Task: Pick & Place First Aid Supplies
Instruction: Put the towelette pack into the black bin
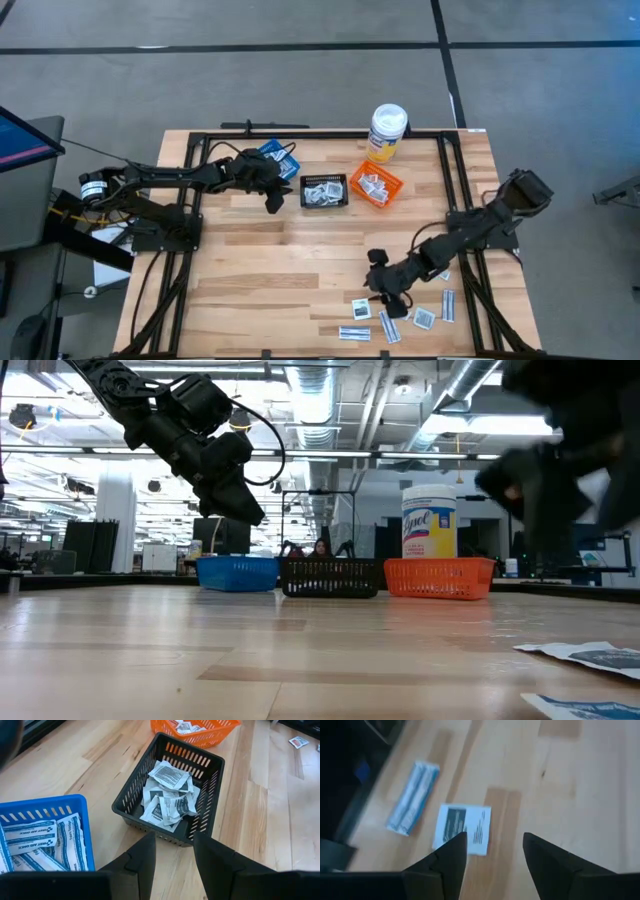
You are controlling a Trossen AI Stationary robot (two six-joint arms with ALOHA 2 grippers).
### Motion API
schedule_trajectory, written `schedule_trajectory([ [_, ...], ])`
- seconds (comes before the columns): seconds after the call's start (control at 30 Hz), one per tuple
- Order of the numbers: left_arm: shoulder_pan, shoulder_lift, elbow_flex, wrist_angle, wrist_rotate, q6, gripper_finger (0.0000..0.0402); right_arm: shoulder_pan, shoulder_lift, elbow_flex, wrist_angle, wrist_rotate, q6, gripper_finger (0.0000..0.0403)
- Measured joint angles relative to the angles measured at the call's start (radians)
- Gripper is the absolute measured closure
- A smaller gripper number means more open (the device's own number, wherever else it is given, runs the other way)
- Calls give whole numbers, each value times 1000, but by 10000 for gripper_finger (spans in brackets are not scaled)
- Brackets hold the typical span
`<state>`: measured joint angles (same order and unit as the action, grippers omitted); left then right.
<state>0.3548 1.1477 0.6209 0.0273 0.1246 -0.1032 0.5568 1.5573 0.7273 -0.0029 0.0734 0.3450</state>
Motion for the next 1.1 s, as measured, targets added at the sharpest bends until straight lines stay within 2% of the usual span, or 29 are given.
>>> schedule_trajectory([
  [0.5, 0, 0, 0, 0, 0, 0, 270, 28, 252, 4, 227, -21, -38, 238],
  [0.77, 0, 0, 0, 0, 0, 1, 270, 85, 305, 7, 206, 83, -165, 248],
  [0.87, 0, 0, 0, -1, 0, 1, 270, 85, 306, 8, 199, 78, -165, 276],
  [1.1, 0, 0, 0, 0, 0, 1, 270, 65, 305, 7, 203, 43, -165, 388],
])
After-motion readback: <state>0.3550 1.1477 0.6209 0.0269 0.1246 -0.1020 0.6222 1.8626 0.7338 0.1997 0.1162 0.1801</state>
